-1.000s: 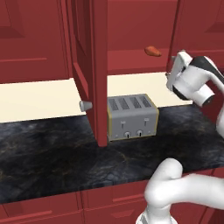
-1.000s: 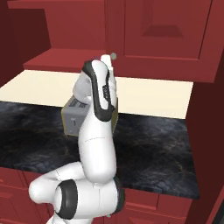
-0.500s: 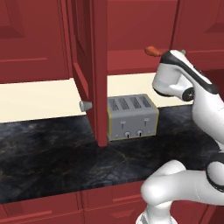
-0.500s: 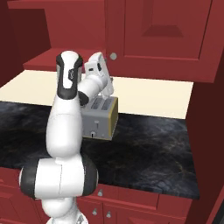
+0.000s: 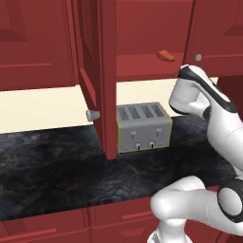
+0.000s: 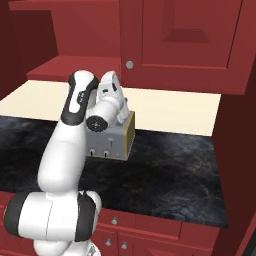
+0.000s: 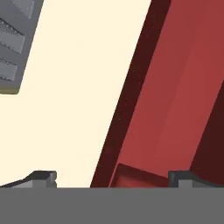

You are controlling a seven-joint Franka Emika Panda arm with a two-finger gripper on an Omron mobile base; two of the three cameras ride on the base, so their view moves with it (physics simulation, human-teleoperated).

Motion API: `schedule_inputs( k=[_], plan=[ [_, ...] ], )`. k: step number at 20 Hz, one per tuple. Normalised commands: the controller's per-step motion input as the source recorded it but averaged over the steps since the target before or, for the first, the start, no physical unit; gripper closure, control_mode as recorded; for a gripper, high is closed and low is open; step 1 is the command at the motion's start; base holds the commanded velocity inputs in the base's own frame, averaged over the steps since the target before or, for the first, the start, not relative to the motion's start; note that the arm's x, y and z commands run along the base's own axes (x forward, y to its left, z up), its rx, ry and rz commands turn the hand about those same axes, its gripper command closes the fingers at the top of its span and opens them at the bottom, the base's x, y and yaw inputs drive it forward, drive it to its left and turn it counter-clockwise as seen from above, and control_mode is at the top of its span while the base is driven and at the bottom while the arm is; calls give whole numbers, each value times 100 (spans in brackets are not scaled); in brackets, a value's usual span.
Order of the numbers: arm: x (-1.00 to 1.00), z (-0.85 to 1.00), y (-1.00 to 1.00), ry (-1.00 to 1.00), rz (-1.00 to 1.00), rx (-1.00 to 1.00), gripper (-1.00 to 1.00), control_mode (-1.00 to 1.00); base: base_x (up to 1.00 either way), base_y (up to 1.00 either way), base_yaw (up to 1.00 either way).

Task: Pick the sweet potato from the counter and place it in the cabinet. Then close the cabinet.

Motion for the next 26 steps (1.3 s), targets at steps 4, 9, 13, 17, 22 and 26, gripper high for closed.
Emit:
schedule_inputs(
  k=[4, 9, 13, 17, 22, 26],
  plan=[
    [-94, -36, 67, 4, 12, -23, -100, -100, 0, 0, 0],
    [-100, -46, 65, -16, 16, -21, -100, -100, 0, 0, 0],
    [-100, 21, 12, -34, 12, 0, -100, -100, 0, 0, 0],
    [-100, 48, 1, -44, 16, 0, -100, -100, 0, 0, 0],
    [-100, 48, 22, -63, 12, -6, -100, -100, 0, 0, 0],
    [-100, 17, 23, -72, 4, -12, -100, -100, 0, 0, 0]
  ],
)
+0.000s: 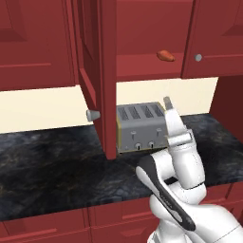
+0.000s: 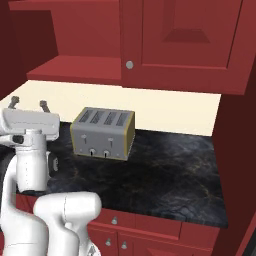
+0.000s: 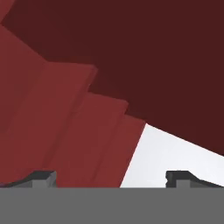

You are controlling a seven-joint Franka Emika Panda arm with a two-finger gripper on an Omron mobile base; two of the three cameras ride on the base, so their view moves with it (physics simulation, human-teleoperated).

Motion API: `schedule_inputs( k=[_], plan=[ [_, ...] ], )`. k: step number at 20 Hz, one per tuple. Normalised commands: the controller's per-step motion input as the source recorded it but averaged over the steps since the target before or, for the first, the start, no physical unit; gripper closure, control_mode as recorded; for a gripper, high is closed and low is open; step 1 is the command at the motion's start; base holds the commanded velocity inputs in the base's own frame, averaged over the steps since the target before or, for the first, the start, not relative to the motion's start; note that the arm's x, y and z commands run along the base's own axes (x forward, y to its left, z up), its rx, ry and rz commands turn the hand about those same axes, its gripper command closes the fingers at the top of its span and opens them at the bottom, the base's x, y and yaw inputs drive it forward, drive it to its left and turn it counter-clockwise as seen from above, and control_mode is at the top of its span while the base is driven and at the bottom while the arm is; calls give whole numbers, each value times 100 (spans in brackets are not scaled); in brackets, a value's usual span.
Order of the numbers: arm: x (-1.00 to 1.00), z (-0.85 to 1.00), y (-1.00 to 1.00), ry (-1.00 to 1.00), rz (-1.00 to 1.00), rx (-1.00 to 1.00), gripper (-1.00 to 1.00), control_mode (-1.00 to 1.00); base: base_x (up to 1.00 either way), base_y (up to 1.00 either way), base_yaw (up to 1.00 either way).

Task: Pick the sweet potato from the counter and place it in the cabinet. Then close the cabinet.

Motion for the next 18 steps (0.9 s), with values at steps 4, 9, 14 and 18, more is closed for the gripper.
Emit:
schedule_inputs(
  k=[4, 9, 14, 18],
  plan=[
    [-100, 12, 6, -71, 5, -6, -100, -100, 0, 0, 0],
    [-100, 8, 27, -69, 6, -10, -100, -100, 0, 0, 0],
    [-100, -1, 70, -56, 9, -20, -100, -100, 0, 0, 0],
    [-100, -18, 100, -31, 18, -37, -100, -100, 0, 0, 0]
  ],
)
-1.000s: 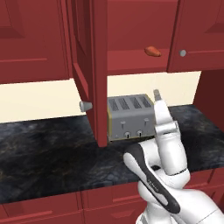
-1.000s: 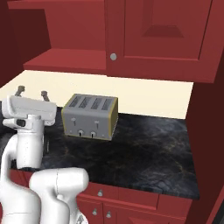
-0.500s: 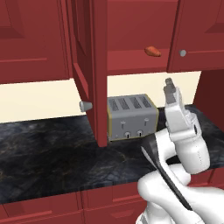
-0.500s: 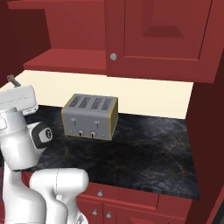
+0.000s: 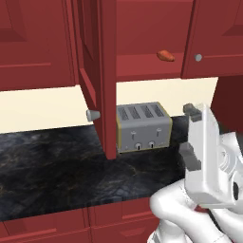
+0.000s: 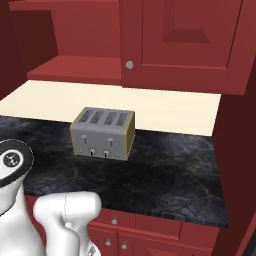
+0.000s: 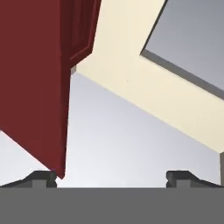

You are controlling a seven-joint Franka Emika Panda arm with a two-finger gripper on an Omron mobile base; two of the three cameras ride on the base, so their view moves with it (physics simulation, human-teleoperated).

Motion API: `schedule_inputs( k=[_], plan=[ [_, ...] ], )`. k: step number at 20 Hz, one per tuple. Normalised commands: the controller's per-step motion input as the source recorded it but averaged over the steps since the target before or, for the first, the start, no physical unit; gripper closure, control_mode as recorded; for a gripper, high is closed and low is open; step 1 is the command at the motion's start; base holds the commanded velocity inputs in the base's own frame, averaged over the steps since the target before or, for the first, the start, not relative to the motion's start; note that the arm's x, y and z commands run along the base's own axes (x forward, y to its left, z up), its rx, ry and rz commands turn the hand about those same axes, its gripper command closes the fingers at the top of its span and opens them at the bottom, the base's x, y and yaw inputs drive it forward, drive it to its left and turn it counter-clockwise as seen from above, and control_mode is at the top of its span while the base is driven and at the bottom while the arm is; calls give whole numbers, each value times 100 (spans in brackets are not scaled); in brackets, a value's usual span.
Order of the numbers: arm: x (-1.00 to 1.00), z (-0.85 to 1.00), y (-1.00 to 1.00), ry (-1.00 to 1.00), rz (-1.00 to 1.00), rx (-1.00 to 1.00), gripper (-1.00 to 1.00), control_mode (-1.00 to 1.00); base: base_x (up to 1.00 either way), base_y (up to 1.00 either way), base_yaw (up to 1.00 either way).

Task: Pick the sweet potato from the counter and place it in the cabinet. Then close the cabinet.

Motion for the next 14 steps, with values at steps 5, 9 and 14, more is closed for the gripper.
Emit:
schedule_inputs(
  k=[5, 9, 14],
  plan=[
    [-77, -13, 100, -24, 9, -45, -100, -100, 0, 0, 0],
    [-14, -1, 88, -15, -43, -43, -100, -100, 0, 0, 0],
    [2, -26, 78, -8, -51, -53, -100, -100, 0, 0, 0]
  ],
)
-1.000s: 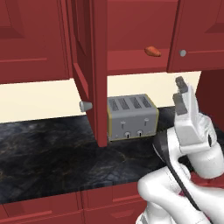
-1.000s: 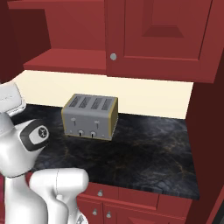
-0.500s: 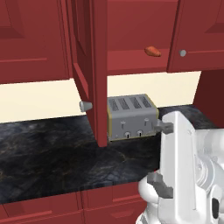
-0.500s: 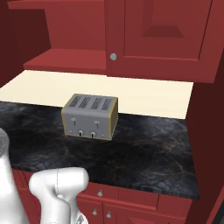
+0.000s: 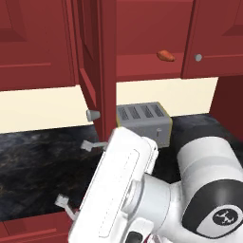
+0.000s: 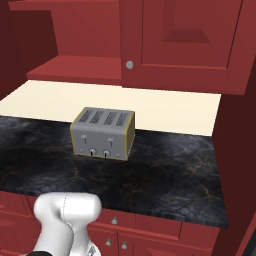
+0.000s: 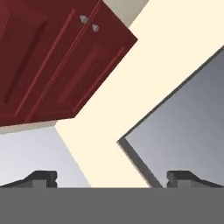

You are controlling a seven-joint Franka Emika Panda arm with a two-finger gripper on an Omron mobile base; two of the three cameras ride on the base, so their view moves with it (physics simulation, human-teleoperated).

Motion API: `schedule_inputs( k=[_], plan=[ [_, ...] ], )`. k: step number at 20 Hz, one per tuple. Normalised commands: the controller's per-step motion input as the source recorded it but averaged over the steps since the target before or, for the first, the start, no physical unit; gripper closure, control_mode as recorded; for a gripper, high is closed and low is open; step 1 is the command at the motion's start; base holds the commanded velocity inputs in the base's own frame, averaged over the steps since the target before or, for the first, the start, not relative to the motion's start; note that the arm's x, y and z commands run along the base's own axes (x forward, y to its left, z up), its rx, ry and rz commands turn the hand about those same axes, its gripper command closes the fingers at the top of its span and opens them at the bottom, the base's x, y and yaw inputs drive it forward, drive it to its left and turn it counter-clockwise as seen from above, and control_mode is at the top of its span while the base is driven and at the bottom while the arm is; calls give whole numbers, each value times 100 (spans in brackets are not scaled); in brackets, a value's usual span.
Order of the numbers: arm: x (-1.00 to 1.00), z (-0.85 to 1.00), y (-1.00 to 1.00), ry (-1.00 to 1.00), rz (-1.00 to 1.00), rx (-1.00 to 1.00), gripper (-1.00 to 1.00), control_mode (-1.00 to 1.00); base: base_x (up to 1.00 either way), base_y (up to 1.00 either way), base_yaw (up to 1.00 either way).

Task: Pick the sweet potato from the counter and place it in the cabinet. Then close the cabinet.

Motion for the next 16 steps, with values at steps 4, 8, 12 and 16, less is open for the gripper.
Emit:
schedule_inputs(
  k=[4, 8, 12, 16],
  plan=[
    [12, -69, 46, -7, -62, -60, -100, -100, 0, 0, 0],
    [22, -56, 19, 0, -73, -46, -100, -100, 0, 0, 0],
    [36, -12, 16, -3, -80, -28, -100, -100, 0, 0, 0],
    [33, 0, 41, -6, -77, -20, -100, -100, 0, 0, 0]
  ],
)
